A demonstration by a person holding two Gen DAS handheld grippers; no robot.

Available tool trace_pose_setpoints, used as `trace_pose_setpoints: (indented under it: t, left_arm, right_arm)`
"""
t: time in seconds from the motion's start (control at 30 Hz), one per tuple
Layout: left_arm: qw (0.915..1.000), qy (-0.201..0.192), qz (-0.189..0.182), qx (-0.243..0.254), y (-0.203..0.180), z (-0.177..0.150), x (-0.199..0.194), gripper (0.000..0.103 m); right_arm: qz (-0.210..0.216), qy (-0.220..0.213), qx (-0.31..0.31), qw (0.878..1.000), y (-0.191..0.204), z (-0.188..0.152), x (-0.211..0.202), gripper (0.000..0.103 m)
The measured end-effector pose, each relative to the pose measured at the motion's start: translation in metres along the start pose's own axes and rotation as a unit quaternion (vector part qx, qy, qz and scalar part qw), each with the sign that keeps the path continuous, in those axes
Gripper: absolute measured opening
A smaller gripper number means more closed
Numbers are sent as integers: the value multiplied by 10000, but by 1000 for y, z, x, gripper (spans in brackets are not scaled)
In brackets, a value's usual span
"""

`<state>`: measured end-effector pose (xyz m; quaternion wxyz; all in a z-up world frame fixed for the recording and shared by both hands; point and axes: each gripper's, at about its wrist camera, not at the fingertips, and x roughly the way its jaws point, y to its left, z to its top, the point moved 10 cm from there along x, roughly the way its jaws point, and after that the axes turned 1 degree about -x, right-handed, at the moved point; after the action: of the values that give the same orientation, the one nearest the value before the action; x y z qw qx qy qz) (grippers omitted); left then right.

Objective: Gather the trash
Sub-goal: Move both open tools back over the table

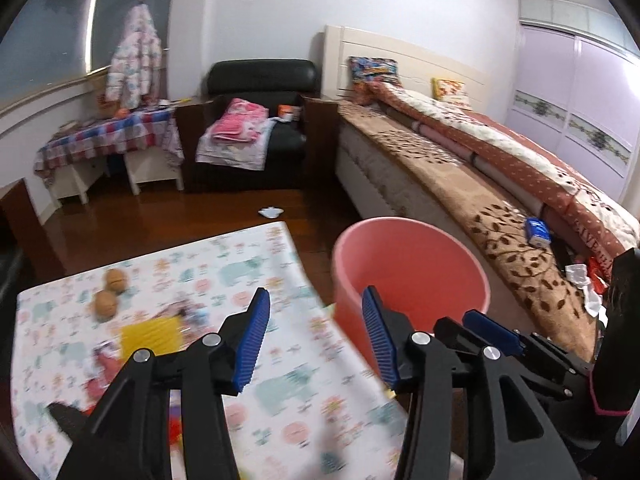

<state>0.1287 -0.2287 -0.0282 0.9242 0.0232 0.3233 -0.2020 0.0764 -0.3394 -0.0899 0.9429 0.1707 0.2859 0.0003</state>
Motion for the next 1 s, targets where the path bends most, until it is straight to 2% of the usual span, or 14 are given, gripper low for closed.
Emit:
trace_pose_setpoints:
  t: [0.13,0.33,0.6,0.7,0.8,0.83,0.9,1.0]
  left_arm:
    - [9994,-55,299,-190,37,-6,-25,49]
    - [9942,-100,758,-755,112,-20,-65,54]
    - [9782,235,1169,-1698,198,-55,-97,55]
    - [9668,504,1064,-2269,214,-73,-98,55]
    - [9515,850,662,-2881,217,-89,-91,55]
    - [9475,918,593,-3004,213,-93,-88,55]
    - [9396,1059,479,-3219,209,-98,-82,55]
    - [9338,1283,513,-3300,206,-108,-71,56]
  right_arm:
    - [192,120,-192,9996,28,-11,1,39]
    - [516,360,-494,9968,69,-28,4,39]
    - [989,689,-834,9892,113,-53,4,39]
    - [1207,743,-900,9858,127,-55,2,39]
    - [1442,838,-931,9816,140,-60,3,42]
    - [1489,857,-931,9807,143,-61,3,46]
    - [1563,869,-974,9790,149,-63,2,47]
    - [1590,889,-1075,9774,154,-67,2,47]
